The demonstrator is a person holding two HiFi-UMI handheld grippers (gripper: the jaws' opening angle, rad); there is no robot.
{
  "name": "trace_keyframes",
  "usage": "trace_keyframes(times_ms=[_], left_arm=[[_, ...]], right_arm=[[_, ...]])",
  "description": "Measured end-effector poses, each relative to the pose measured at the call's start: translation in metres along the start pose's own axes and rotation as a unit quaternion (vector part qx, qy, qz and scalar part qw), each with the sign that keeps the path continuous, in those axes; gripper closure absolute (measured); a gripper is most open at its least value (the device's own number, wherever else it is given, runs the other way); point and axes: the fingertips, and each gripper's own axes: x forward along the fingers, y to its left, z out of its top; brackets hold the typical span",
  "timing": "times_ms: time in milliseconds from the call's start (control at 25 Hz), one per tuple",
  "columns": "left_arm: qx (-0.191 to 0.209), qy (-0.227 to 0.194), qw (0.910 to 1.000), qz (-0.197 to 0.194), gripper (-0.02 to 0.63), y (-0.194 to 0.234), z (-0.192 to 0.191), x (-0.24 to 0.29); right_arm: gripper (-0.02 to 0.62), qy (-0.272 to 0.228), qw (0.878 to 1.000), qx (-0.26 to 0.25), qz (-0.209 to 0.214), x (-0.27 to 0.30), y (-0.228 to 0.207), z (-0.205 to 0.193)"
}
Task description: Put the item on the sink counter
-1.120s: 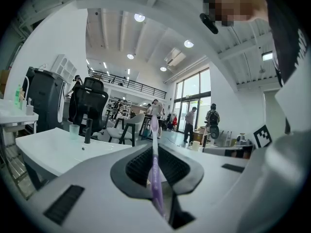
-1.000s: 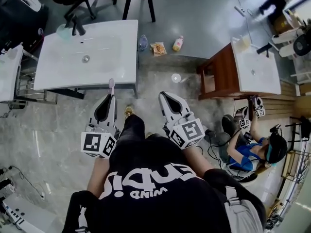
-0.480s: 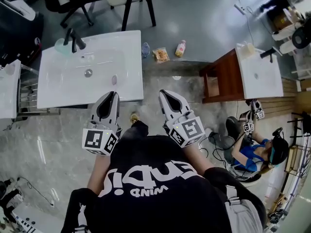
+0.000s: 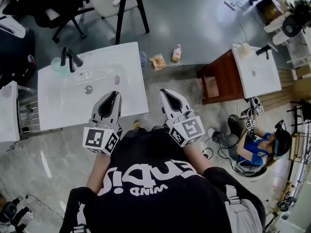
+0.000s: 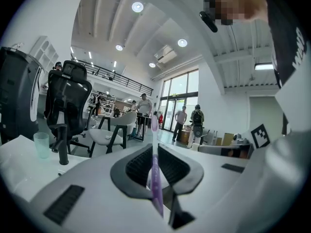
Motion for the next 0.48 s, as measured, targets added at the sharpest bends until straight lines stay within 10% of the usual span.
trace_keyframes(times_ms=[480], left_arm=[[-0.010, -0.002, 0.9999, -0.005, 0.555, 0.008, 0.010, 0.030]], right_arm=[[0.577, 0.002, 1.000, -0.001, -0.004, 0.023, -0.022, 0.011]])
